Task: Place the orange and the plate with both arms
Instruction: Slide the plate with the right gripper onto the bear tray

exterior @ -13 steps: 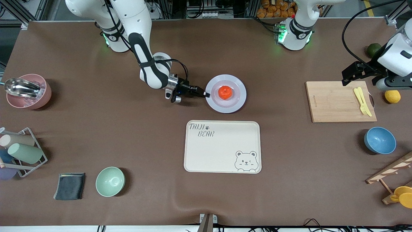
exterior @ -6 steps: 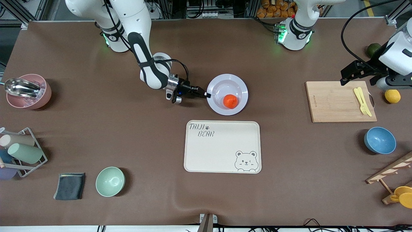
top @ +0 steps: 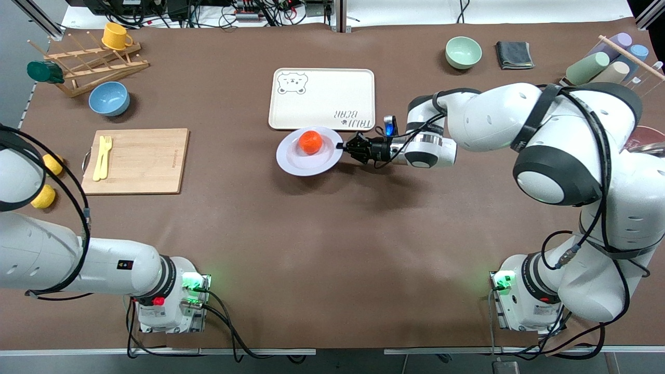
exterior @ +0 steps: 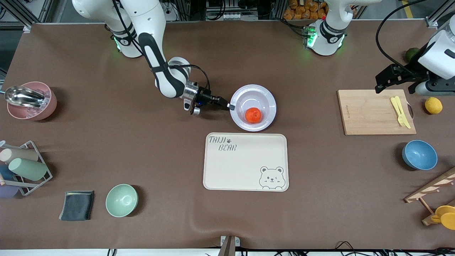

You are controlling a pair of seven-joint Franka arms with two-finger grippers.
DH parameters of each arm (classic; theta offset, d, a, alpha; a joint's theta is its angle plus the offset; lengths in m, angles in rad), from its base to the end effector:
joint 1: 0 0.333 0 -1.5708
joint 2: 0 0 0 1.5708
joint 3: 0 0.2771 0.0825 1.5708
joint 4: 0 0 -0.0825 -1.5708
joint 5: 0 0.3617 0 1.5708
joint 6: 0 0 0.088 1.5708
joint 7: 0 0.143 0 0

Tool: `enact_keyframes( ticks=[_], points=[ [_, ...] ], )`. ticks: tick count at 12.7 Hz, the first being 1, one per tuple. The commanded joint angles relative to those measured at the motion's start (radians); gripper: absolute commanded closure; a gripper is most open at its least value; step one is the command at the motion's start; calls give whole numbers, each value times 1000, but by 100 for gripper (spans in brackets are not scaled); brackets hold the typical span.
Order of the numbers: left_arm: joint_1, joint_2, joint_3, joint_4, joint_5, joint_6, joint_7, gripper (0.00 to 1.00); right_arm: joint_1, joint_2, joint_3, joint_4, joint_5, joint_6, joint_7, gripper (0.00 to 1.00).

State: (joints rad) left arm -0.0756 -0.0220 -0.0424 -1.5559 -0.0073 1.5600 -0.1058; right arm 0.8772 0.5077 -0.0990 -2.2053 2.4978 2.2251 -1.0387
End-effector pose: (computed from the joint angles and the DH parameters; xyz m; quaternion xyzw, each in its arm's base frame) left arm 0.5227 -0.0632 0.5670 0.9999 -0.0062 0.0126 0.0046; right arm 0.3626 0.4028 0.1172 -0.7847 0.1988 -0.0145 0.5869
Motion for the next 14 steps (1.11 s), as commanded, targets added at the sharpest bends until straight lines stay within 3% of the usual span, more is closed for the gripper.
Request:
enact_keyframes(
  ticks=[1, 6, 9, 14],
  points=[
    [-1, 10, -1, 25, -14, -23, -8, 0, 5, -61, -2, -14, 24, 14, 29, 100],
    [-1, 10, -1, 27, -14, -23, -5, 0, -27, -61, -7, 22, 45, 30, 46, 100],
    [-1, 10, -1, 27, -16, -23, -8, 0, -43, -55, -7, 102, 67, 157, 49, 100],
    [-1, 10, -1, 27, -14, -23, -5, 0, -104, 66, -8, 258, 67, 180, 85, 100]
  ],
)
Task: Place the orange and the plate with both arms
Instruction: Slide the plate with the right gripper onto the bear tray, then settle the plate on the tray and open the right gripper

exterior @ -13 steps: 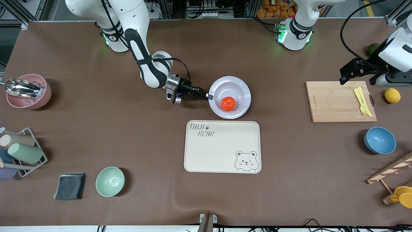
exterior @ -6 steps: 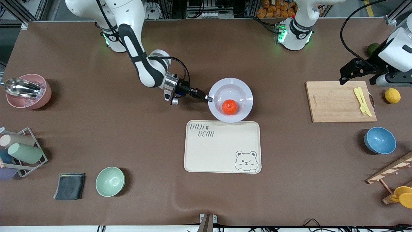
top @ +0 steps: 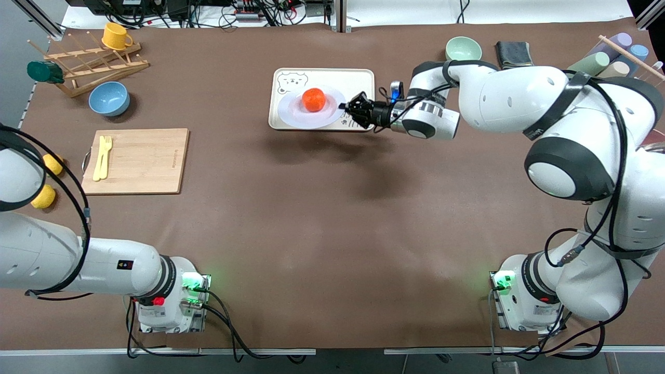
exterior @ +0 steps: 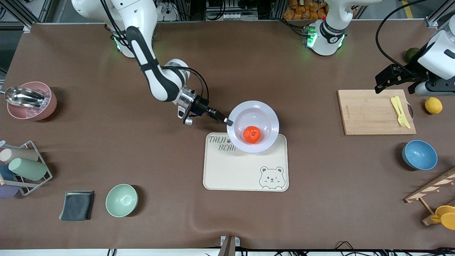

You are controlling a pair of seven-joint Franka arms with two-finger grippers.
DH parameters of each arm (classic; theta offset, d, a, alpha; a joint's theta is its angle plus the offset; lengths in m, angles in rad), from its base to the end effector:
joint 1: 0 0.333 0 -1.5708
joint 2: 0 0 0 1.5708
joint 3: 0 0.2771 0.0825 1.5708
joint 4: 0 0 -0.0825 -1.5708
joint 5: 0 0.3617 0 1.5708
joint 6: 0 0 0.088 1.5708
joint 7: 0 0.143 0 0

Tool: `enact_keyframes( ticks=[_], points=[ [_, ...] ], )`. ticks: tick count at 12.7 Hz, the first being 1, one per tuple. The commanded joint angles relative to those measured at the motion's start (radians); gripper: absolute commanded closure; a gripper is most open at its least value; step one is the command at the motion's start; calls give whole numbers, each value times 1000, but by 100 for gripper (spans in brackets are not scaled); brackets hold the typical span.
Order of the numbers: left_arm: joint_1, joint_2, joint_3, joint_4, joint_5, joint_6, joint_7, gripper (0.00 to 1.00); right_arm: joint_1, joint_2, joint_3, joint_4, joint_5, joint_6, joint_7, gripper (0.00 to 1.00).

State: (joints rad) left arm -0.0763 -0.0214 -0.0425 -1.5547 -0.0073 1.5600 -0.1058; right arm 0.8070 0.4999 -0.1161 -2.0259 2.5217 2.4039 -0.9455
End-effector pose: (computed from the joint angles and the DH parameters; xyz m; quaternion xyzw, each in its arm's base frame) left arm 0.5228 -0.0637 0.5672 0.9999 -0.0066 0.0129 0.0047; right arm 0.4495 0.3943 0.1699 -0.7628 0.2674 -0.0731 0.5842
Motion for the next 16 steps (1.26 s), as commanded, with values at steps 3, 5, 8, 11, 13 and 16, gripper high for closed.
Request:
enact_keyframes(
  ticks=[3, 5, 8, 11, 13, 16],
  points=[
    [0, 9, 0, 25, -14, -23, -5, 0, -74, 143, 9, 163, 40, 3, -9, 100],
    [0, 9, 0, 25, -14, -23, -5, 0, -101, 167, 9, 199, 32, 3, -9, 100],
    [-2, 9, 0, 25, -16, -23, -3, 0, -111, 206, 7, 242, 31, 9, -15, 100],
    [-2, 9, 0, 25, -16, -23, -3, 0, -109, 255, 9, 315, 31, 82, -42, 100],
    [-2, 9, 0, 25, -16, -23, -3, 0, -106, 284, 9, 340, 32, 84, -44, 100],
    [-2, 9, 0, 25, -16, -23, -3, 0, -98, 312, 9, 355, 34, 84, -45, 100]
  ],
)
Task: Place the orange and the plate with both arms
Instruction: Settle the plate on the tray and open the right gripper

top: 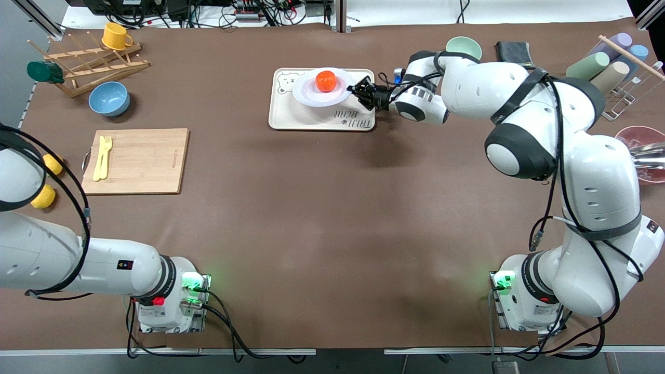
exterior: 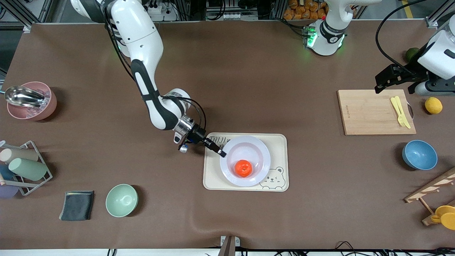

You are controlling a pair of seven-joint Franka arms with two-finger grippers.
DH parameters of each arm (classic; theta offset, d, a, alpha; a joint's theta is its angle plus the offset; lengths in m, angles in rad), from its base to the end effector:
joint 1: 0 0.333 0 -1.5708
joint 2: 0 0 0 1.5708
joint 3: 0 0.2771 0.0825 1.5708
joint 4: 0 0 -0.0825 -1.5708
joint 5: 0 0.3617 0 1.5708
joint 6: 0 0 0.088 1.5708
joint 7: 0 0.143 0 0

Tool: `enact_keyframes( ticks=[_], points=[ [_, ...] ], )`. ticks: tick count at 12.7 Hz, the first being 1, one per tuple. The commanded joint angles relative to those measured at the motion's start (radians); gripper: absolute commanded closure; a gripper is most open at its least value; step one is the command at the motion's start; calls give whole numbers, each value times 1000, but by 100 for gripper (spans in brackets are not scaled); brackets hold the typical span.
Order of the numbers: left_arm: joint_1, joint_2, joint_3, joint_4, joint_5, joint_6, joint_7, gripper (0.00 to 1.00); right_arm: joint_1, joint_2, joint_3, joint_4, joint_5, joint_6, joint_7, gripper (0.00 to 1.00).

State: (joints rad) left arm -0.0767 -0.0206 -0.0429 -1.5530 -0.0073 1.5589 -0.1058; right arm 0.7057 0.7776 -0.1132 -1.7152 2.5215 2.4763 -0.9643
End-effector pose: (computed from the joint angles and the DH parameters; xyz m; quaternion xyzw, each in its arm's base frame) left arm 0.5229 -0.0641 0.5674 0.9999 -0.0070 0.0128 0.0047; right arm 0.5320 0.3758 0.1126 -0.7668 0.2932 -0.1238 0.5574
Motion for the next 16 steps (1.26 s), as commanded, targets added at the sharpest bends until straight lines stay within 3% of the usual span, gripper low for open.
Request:
enact_keyframes(
  ticks=[1, 4, 5, 8, 11, 16],
  points=[
    [-2, 8, 0, 24, -16, -22, -3, 0, 5, 41, 6, 52, 34, 12, -30, 100],
    [-2, 8, 0, 24, -16, -22, -3, 0, 2, 51, 6, 57, 40, 12, -36, 100],
    [-2, 8, 0, 24, -16, -22, -3, 0, -6, 51, 6, 63, 42, 13, -25, 90],
    [-2, 8, 0, 24, -16, -22, -3, 0, -12, 51, 6, 66, 36, 16, -21, 74],
    [-2, 8, 0, 24, -16, -22, -3, 0, -12, 52, 6, 65, 29, 21, -2, 73],
    [0, 8, 0, 24, -16, -22, -8, 0, -23, 55, 6, 63, -9, 29, -1, 59]
  ],
)
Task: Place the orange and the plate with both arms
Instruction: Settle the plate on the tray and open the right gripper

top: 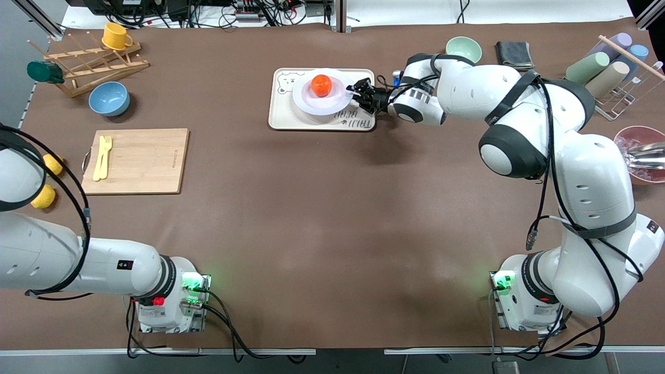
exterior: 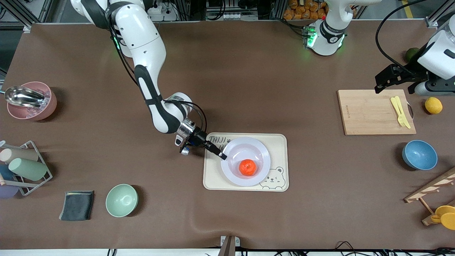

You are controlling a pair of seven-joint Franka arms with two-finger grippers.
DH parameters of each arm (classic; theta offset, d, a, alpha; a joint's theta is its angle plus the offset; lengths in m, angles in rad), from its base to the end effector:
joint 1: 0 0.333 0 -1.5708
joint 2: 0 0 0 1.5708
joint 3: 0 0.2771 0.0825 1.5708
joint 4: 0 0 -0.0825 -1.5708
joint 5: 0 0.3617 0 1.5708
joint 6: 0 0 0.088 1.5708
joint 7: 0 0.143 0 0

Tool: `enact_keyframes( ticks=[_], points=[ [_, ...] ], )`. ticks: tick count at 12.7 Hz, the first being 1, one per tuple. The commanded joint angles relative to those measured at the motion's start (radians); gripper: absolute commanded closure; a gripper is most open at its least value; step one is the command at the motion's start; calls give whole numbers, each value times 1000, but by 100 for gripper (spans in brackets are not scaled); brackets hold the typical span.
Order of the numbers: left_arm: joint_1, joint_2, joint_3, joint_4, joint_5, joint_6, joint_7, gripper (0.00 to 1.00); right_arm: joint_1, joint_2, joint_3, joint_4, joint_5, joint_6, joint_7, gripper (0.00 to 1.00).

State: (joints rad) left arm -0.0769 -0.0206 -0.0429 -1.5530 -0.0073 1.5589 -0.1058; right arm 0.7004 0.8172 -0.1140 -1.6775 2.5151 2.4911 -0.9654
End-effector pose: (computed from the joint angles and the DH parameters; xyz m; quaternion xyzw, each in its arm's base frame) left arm 0.5229 -0.0642 0.5674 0.9999 -0.0071 0.0128 0.0047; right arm 0.5375 0.3737 0.1004 -0.7720 0.2938 -0.1270 0.5491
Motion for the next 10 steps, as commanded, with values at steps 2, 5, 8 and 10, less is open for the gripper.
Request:
enact_keyframes(
  ticks=[2, 5, 8, 10],
  points=[
    [-1, 8, 0, 24, -14, -22, -14, 0, -18, 19, 7, 24, -16, 22, 1, 59],
    [3, 8, 0, 24, -11, -22, -6, 0, -27, 19, 7, 24, -70, 63, 17, 59],
    [0, 10, 1, 22, -11, -22, -20, 0, -35, 11, 7, 24, -217, 74, 173, 59],
    [3, 11, 1, 22, -13, -22, -20, 0, -41, -1, 5, 28, -362, 74, 358, 59]
  ],
)
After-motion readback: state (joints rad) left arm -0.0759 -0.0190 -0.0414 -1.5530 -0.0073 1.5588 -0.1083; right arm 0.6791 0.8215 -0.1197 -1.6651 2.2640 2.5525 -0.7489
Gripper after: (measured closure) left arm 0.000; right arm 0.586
